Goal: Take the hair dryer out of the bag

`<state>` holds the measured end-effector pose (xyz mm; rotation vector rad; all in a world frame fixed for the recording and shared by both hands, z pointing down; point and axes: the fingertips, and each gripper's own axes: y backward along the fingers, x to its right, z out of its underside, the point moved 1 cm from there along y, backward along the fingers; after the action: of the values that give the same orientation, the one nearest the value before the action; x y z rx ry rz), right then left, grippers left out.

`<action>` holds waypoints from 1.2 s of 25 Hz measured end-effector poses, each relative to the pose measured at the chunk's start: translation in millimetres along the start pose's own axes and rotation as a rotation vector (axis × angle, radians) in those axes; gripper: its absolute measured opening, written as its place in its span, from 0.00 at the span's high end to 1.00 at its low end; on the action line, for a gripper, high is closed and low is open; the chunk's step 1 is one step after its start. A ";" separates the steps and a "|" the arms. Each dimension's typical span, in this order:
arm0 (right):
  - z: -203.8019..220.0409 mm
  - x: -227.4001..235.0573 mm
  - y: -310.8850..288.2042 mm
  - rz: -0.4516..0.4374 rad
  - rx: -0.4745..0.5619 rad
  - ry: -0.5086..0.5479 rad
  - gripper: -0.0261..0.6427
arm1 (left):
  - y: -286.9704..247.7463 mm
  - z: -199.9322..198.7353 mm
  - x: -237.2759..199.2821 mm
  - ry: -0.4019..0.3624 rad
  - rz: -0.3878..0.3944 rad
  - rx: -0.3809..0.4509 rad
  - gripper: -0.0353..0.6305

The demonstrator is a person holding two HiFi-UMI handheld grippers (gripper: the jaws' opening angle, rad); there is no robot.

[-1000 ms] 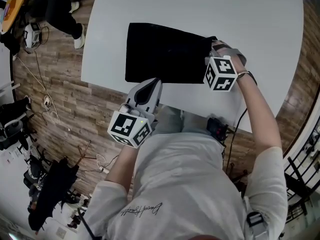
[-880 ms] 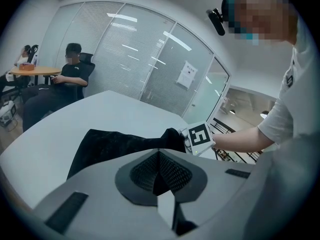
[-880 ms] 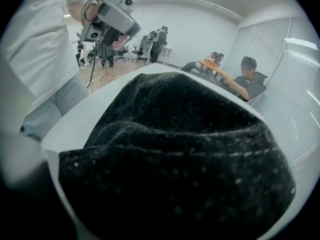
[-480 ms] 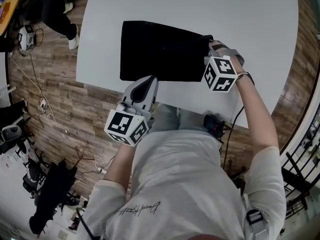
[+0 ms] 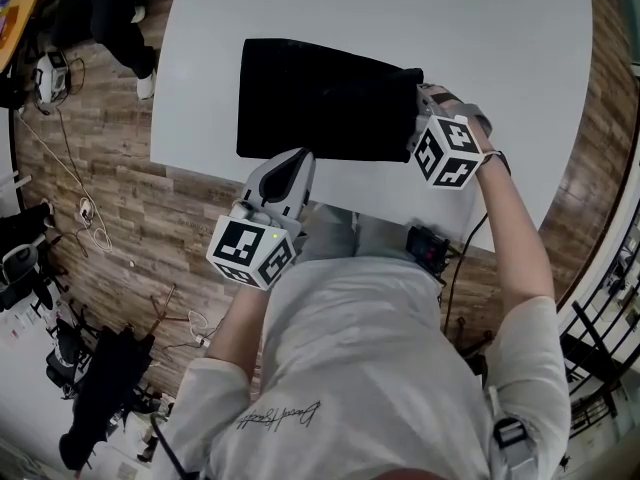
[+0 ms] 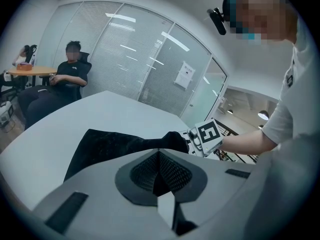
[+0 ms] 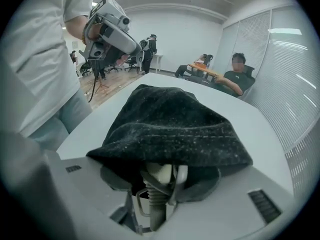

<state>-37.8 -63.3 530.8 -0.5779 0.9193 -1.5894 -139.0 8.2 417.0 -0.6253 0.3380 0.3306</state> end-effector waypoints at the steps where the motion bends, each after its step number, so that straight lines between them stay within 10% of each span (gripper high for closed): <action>1: 1.2 -0.5 2.4 0.002 0.002 -0.003 0.64 | -0.4 -0.3 1.1 -0.002 0.002 0.000 0.93; 30: 58.1 -17.5 54.3 0.119 -0.041 -0.206 0.64 | -14.2 -1.5 17.1 -0.067 0.068 -0.012 0.93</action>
<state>43.2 -63.0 521.9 -0.6894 0.8179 -1.3790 -118.4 -0.1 416.2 -0.6144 0.2937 0.4176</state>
